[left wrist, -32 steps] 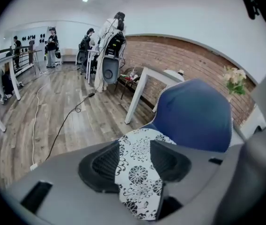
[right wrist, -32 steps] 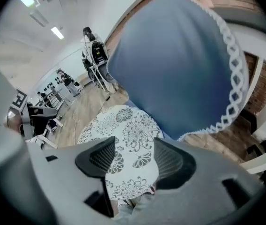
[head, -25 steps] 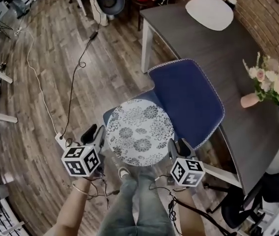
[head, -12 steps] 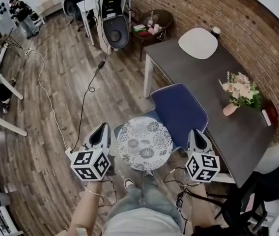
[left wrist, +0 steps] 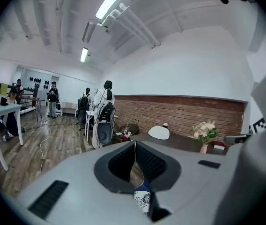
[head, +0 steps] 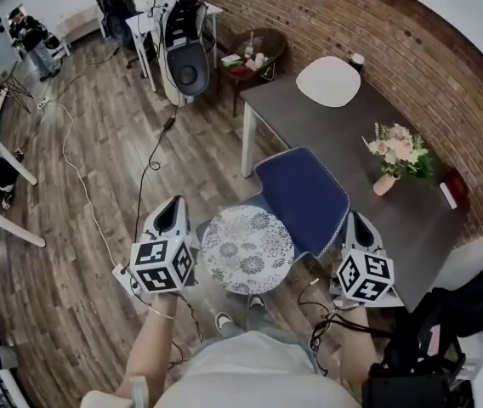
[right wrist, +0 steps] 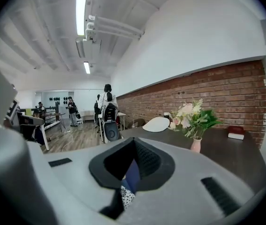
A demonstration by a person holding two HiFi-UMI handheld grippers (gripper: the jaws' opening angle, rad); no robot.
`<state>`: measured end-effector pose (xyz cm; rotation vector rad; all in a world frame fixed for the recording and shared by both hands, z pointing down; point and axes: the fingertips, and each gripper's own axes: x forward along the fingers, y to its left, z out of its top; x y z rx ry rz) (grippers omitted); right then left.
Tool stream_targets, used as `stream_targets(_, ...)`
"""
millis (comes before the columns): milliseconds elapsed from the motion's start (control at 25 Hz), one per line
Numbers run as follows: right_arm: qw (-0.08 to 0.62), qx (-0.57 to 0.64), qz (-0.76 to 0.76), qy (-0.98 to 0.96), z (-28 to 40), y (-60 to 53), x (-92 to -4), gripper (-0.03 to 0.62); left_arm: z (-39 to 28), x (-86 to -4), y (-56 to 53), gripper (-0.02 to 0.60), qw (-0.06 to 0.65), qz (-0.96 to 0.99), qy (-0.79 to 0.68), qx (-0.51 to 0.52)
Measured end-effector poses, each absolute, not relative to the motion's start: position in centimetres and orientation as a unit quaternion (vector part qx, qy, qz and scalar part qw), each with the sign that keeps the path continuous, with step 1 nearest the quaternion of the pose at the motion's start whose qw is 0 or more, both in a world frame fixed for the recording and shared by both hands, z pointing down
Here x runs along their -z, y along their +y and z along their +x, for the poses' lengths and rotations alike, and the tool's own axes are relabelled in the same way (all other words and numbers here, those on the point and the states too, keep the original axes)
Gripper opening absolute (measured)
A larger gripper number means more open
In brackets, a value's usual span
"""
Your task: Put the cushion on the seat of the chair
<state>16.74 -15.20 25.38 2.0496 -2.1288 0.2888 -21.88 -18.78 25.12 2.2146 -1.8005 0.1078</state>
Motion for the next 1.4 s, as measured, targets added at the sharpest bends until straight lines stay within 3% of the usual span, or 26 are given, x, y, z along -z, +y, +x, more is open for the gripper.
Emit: stream_targets(1400,0.09,-0.115,0.695,-0.705,17.0,-17.5,-26.4,0.002,-19.1,-26.1,-22.7,0.008,0.174,0.777,-0.605,-0.026)
